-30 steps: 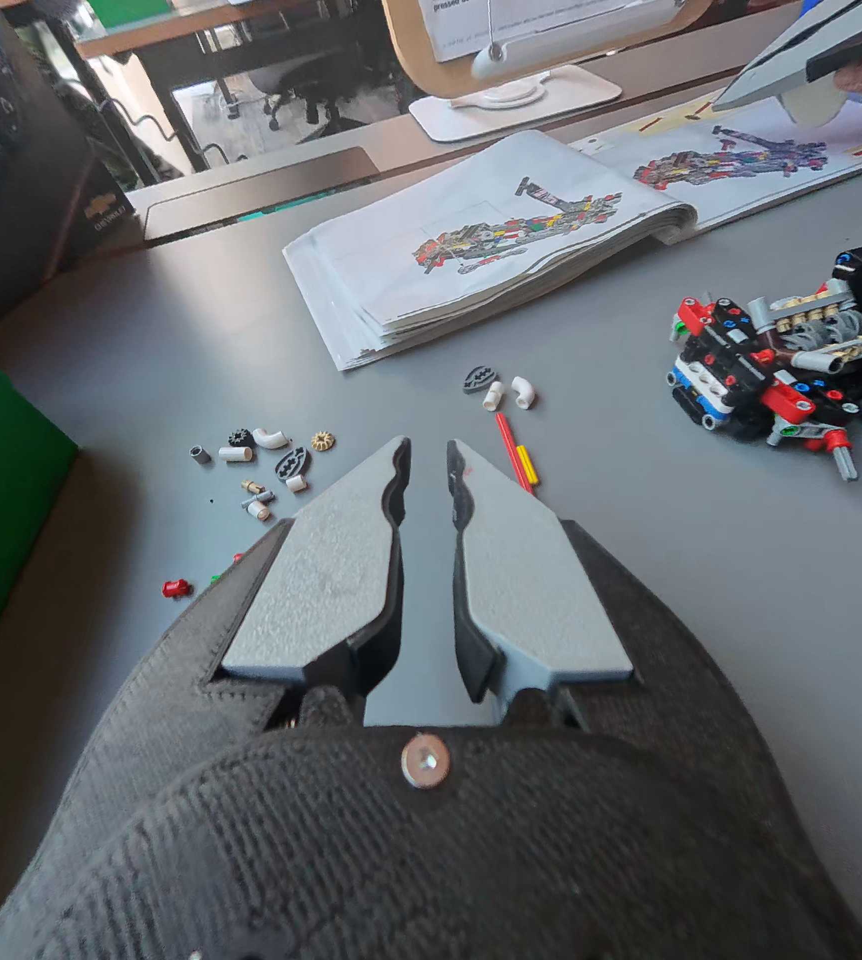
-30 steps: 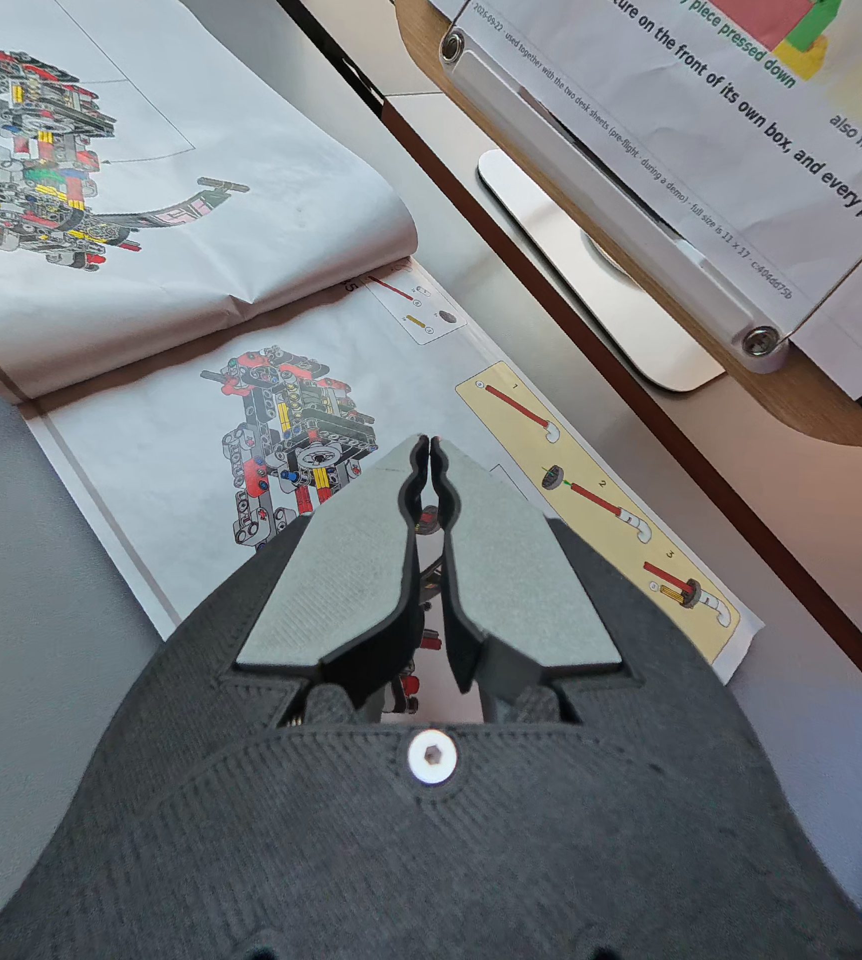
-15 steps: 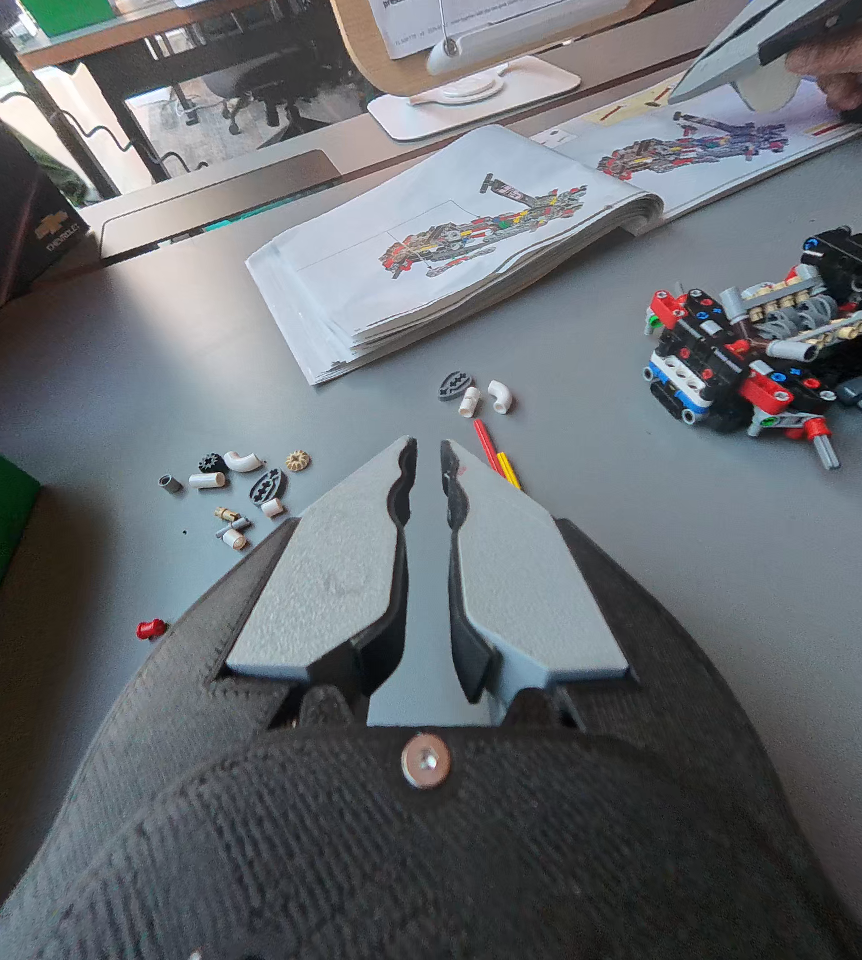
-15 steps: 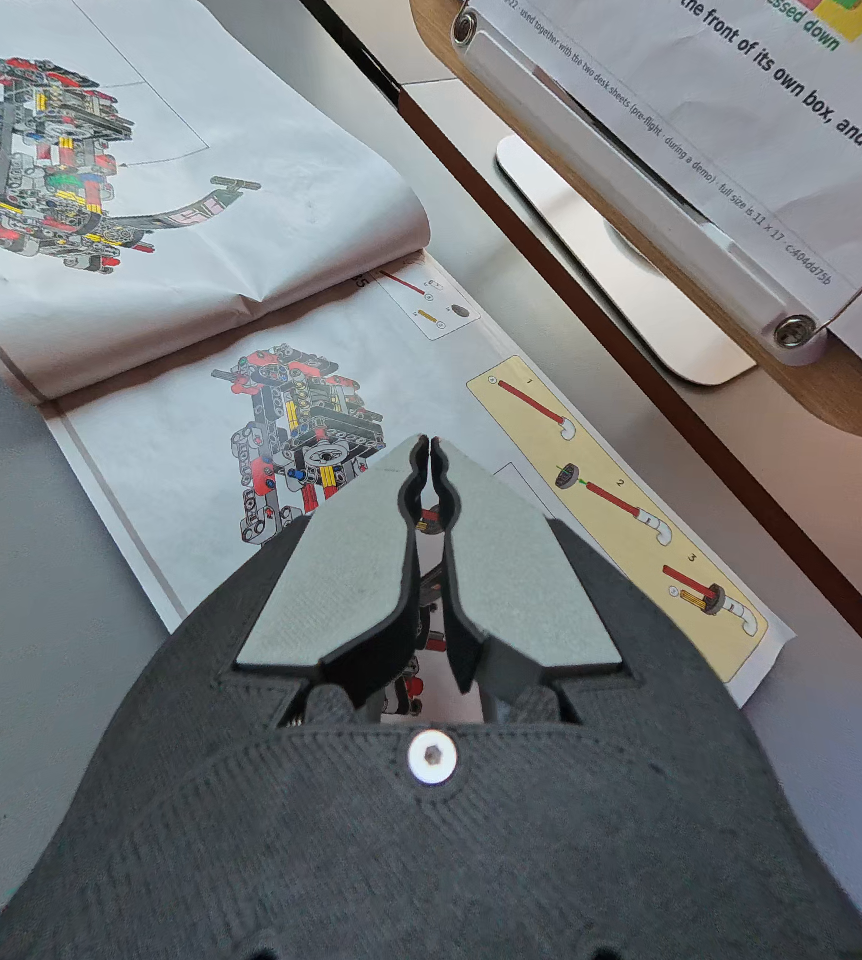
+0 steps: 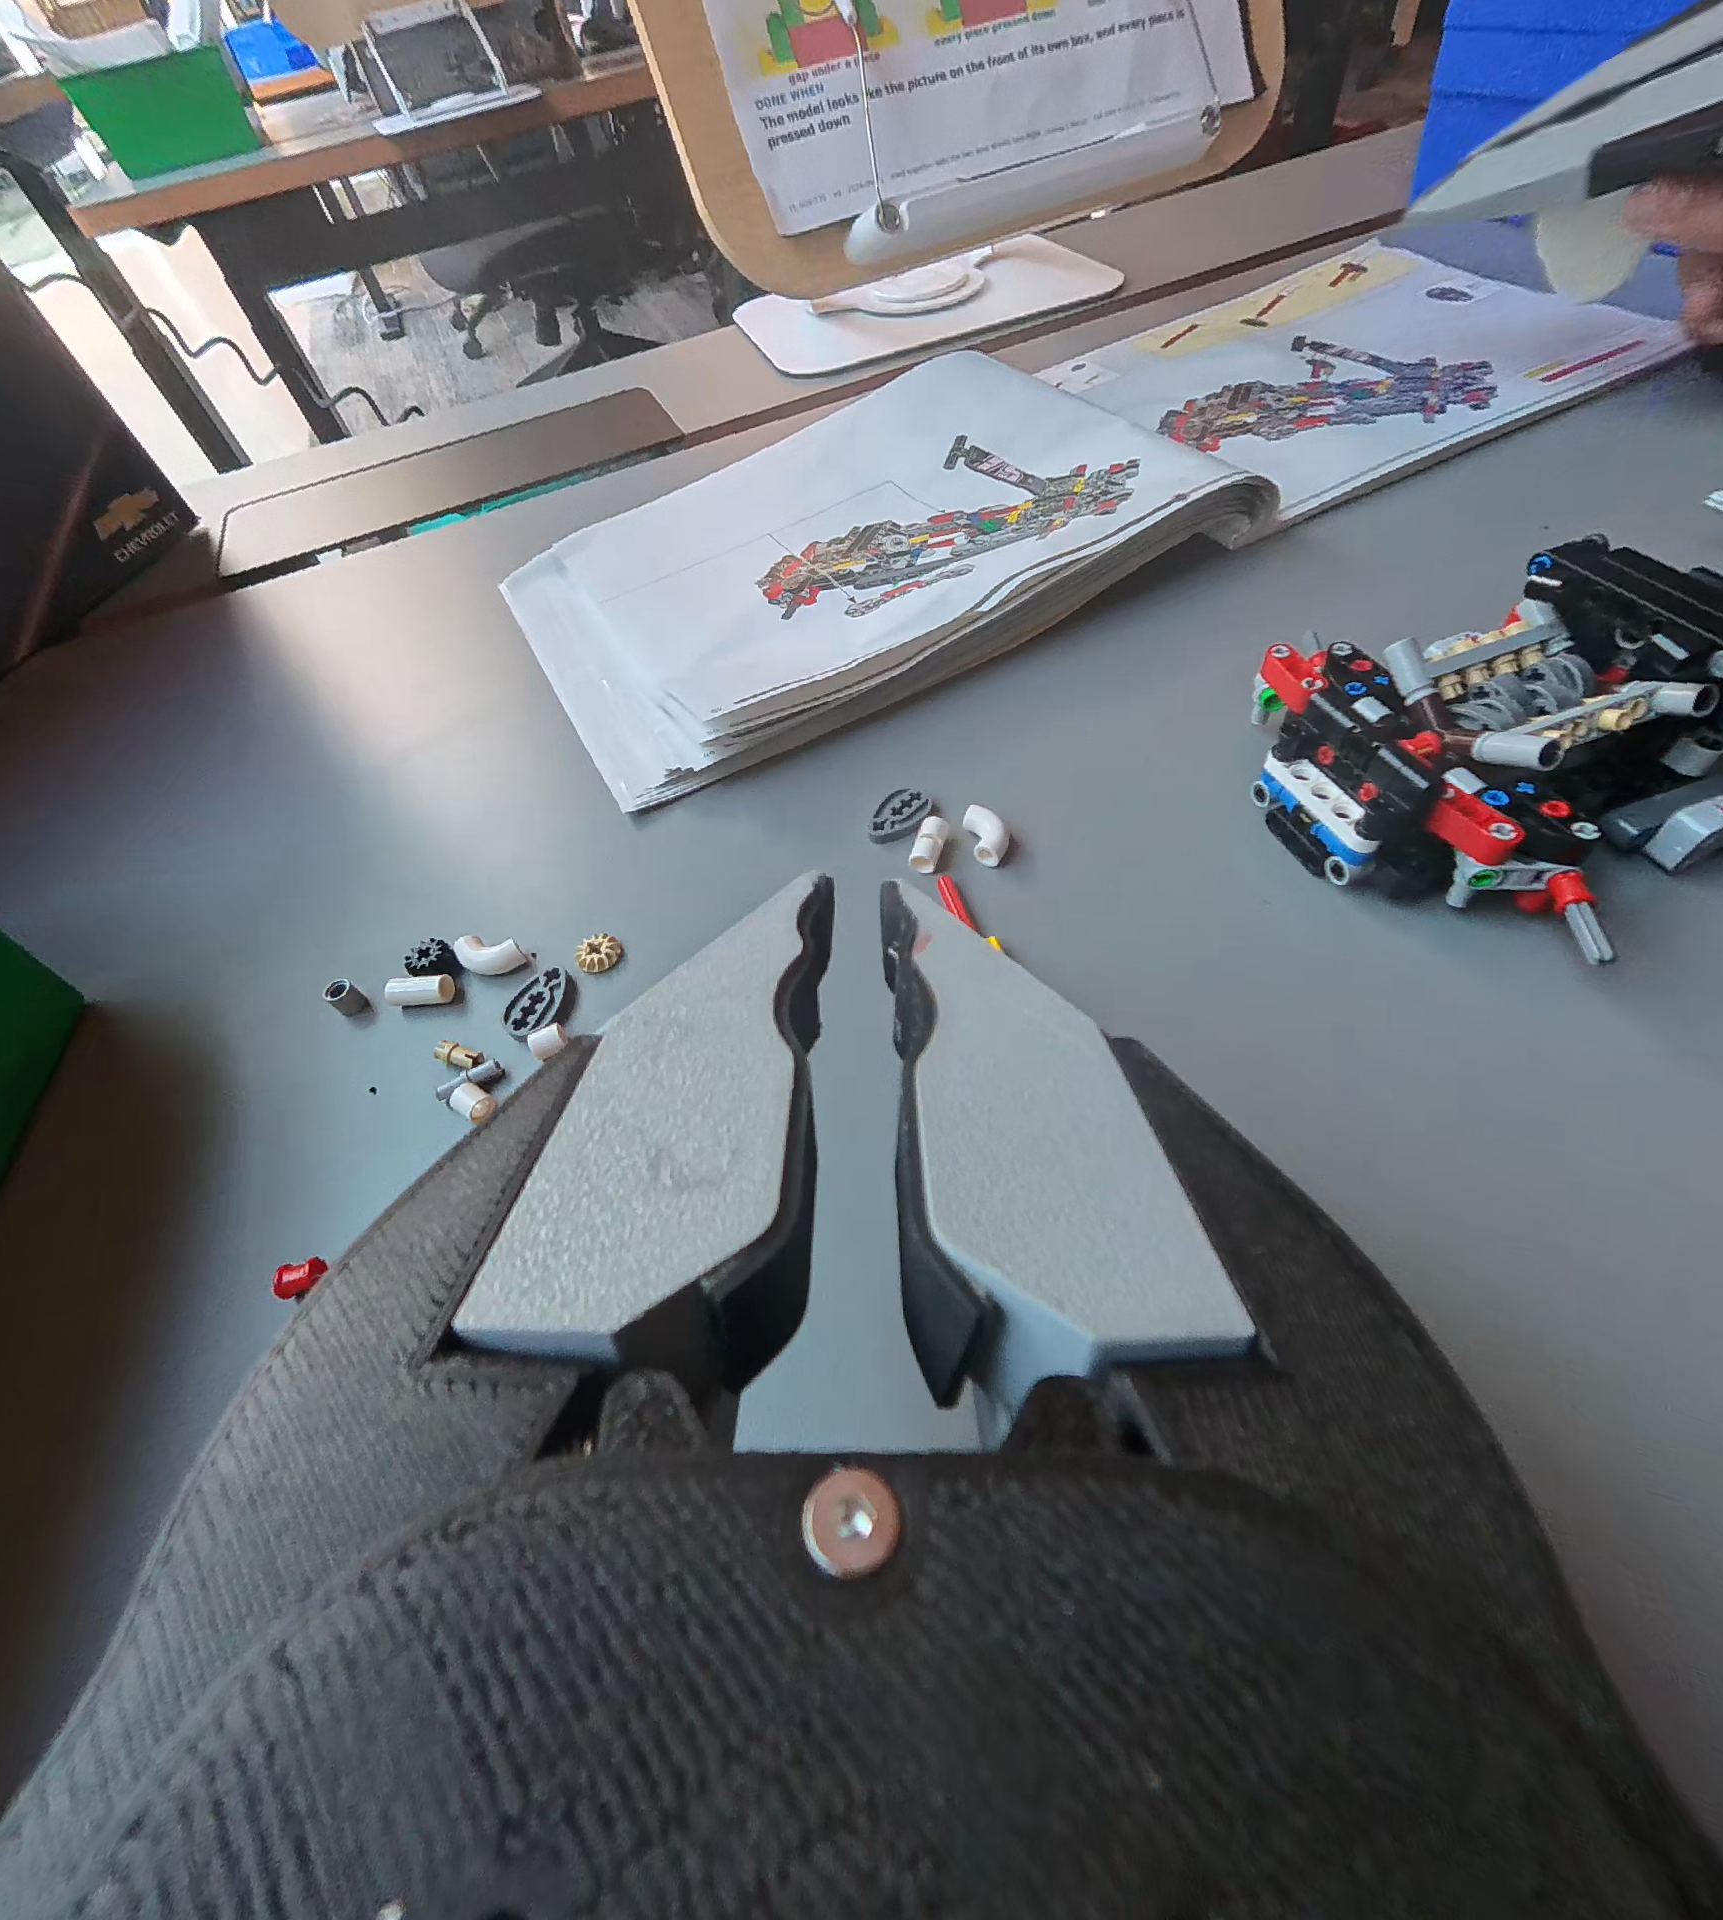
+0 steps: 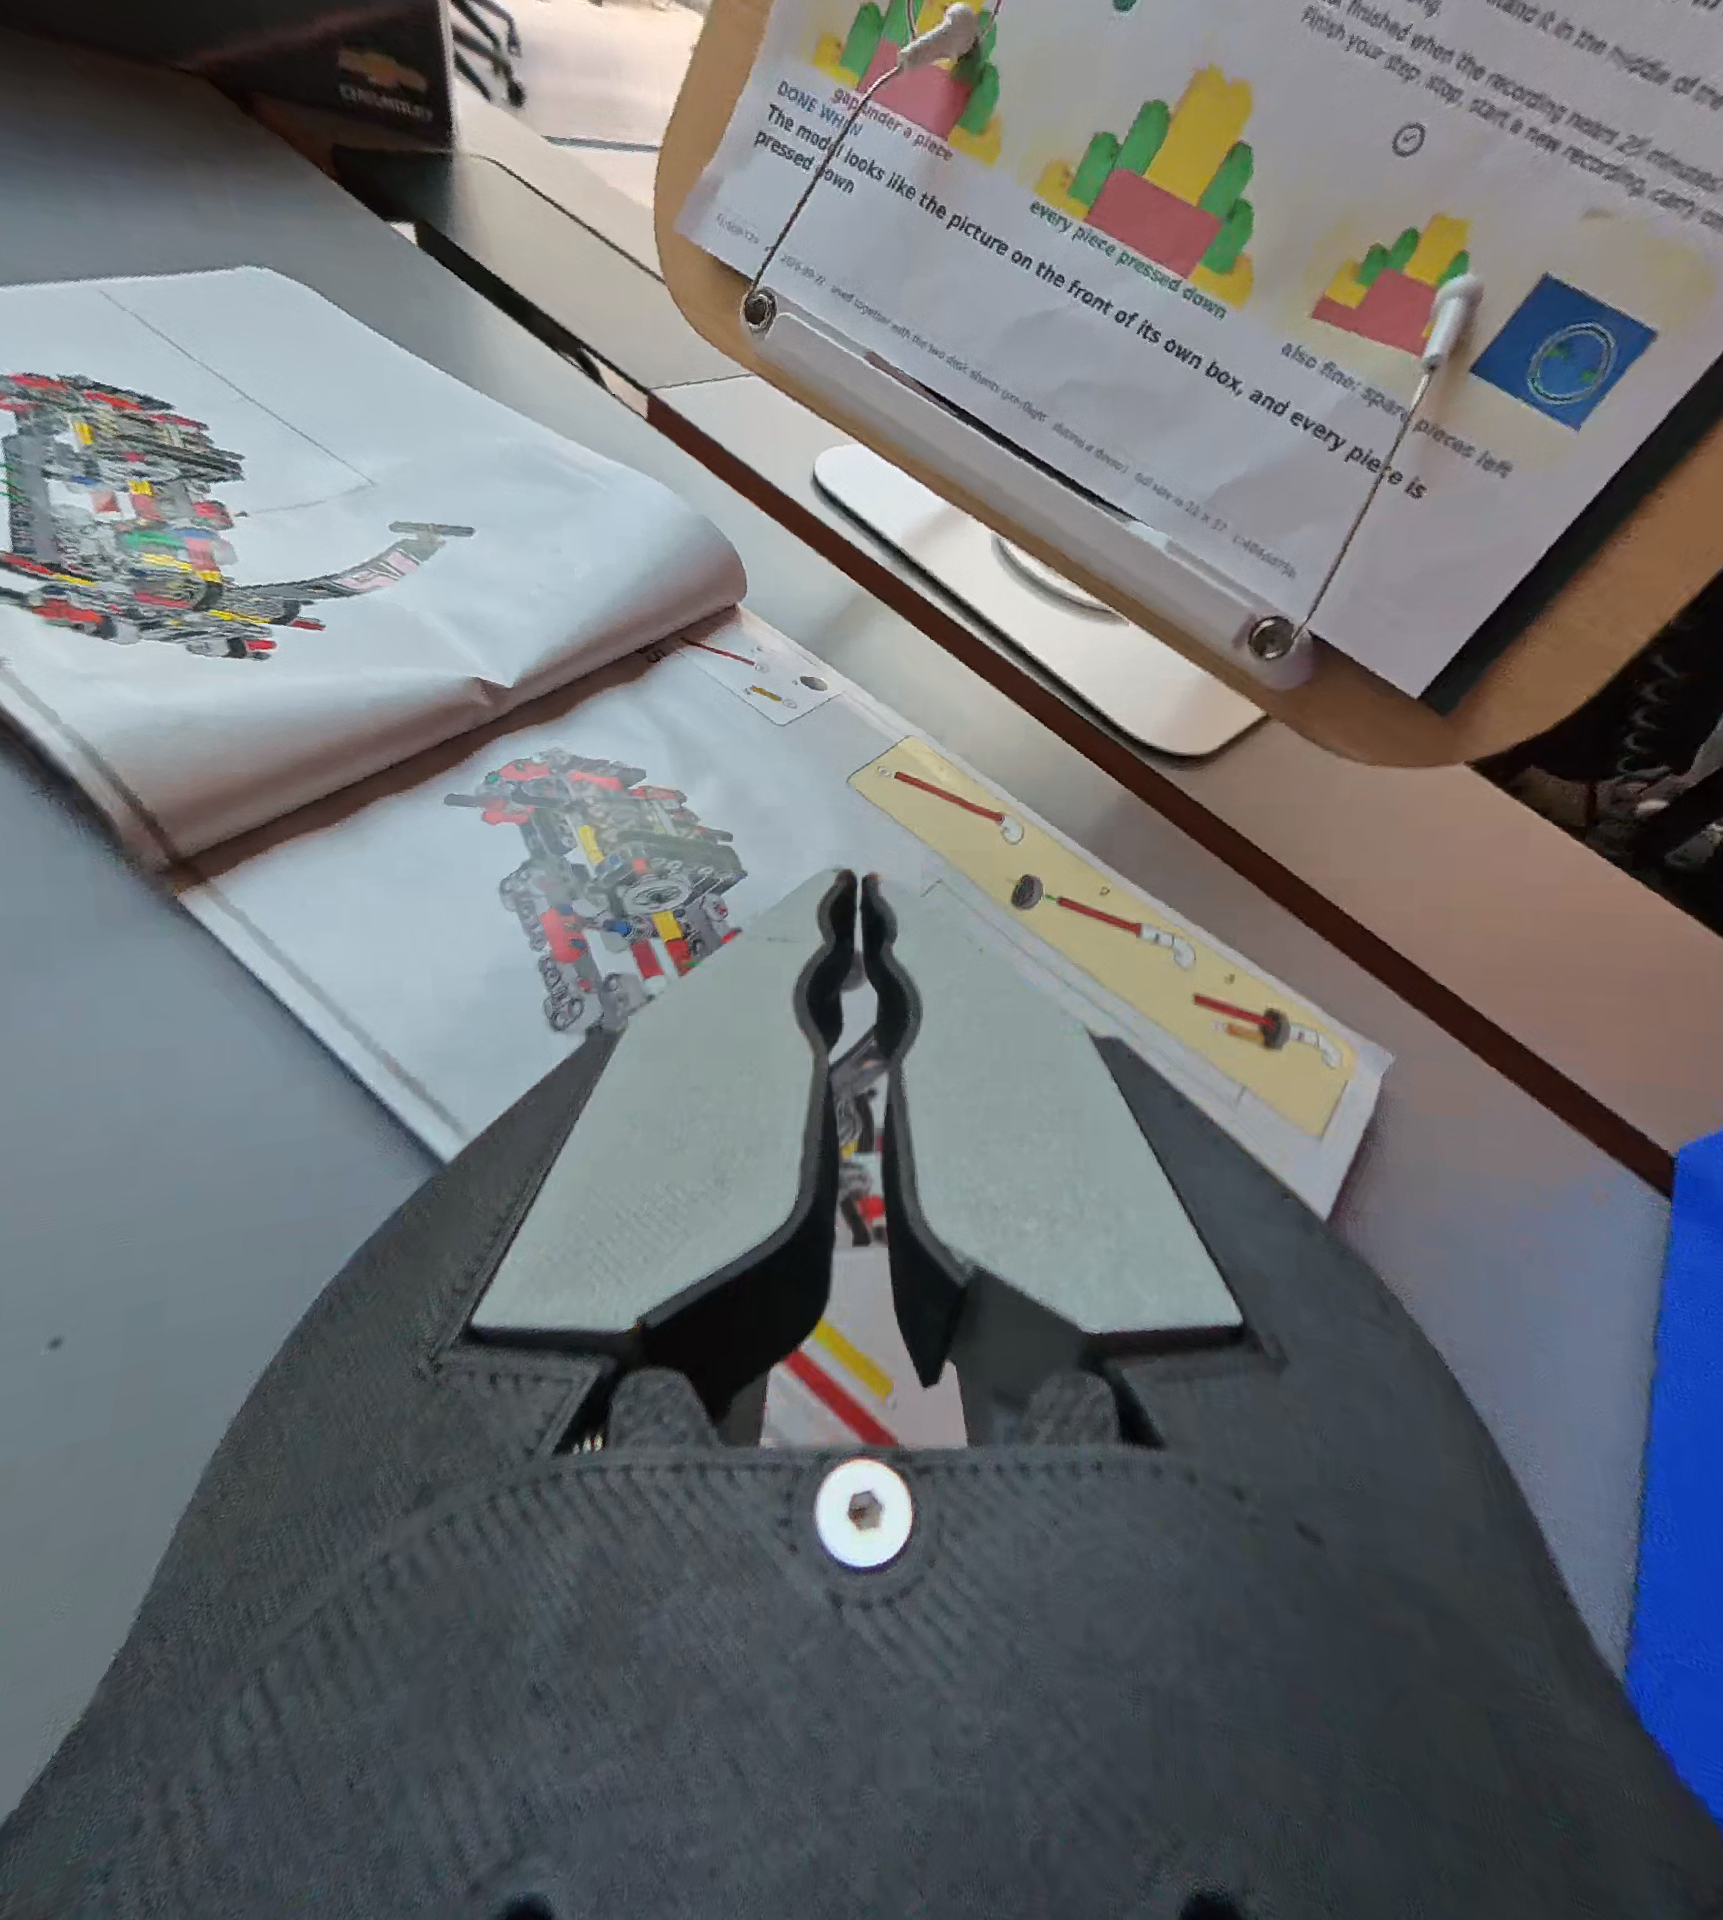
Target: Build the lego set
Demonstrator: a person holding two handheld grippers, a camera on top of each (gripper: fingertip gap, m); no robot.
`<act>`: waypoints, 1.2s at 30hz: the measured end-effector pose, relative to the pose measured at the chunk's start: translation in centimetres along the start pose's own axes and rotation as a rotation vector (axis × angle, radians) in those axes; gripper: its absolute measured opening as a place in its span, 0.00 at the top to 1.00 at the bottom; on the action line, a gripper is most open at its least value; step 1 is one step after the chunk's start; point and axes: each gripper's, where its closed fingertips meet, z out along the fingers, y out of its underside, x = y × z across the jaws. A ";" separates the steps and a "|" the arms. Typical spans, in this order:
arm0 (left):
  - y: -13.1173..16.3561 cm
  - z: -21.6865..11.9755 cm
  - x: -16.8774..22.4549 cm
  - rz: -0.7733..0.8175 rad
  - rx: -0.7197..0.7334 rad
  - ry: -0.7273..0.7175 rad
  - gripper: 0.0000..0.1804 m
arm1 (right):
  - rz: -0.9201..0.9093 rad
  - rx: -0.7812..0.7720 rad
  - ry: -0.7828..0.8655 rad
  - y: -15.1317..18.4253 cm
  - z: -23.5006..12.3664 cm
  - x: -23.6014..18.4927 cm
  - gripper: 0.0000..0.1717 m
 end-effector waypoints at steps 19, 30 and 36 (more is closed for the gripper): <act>-1.0 1.6 1.8 0.056 0.023 0.050 0.98 | 0.213 0.028 0.124 4.0 -14.0 -2.6 1.00; -1.7 1.6 2.3 0.039 0.064 0.105 1.00 | 0.268 0.068 0.122 3.9 -15.2 -2.3 1.00; -2.1 2.1 2.5 0.039 0.078 0.131 1.00 | 0.243 0.066 0.127 4.0 -14.9 -1.9 1.00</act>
